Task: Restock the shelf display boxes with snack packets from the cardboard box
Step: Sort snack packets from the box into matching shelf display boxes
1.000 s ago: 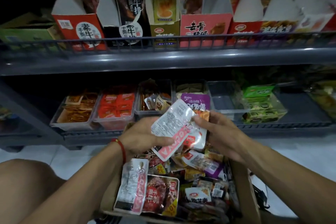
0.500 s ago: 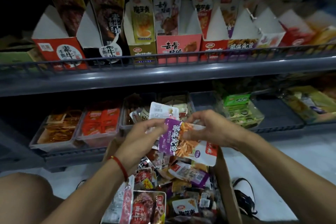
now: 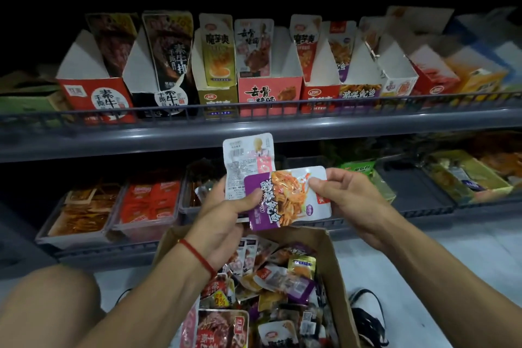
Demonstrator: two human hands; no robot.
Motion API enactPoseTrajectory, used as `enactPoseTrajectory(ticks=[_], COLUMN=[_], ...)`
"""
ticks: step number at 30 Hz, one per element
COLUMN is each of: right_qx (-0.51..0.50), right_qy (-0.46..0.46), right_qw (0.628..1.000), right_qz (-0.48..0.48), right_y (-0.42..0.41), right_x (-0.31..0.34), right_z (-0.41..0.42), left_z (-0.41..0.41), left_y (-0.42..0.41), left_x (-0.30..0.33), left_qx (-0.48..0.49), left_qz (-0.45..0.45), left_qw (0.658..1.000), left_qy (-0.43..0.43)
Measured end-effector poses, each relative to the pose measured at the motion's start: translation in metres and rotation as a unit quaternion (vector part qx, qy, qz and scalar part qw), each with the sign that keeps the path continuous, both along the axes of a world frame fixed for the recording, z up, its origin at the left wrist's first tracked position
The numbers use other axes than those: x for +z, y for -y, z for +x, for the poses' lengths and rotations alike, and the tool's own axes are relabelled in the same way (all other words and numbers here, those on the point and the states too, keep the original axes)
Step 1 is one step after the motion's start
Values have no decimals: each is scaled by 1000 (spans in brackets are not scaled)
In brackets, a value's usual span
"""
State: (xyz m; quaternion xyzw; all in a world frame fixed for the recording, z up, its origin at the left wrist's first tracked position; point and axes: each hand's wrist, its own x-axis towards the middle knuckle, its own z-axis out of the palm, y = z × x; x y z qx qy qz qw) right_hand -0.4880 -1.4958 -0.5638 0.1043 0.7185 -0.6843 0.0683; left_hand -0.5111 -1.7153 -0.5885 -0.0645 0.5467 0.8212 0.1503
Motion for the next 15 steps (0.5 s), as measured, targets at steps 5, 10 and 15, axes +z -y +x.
enactPoseTrajectory(ticks=[5, 10, 15], right_qx=[33, -5, -74], right_qy=[-2, -57, -130], right_qw=[999, 995, 978], right_qz=[33, 83, 143], right_y=[-10, -27, -67], right_x=[21, 44, 87], right_z=[-1, -10, -19], left_z=[-1, -3, -6], left_y=[-13, -36, -65], left_x=[15, 36, 65], left_qx=[6, -11, -31], left_qz=[-4, 12, -10], left_qw=[1000, 999, 998], left_qy=[11, 28, -56])
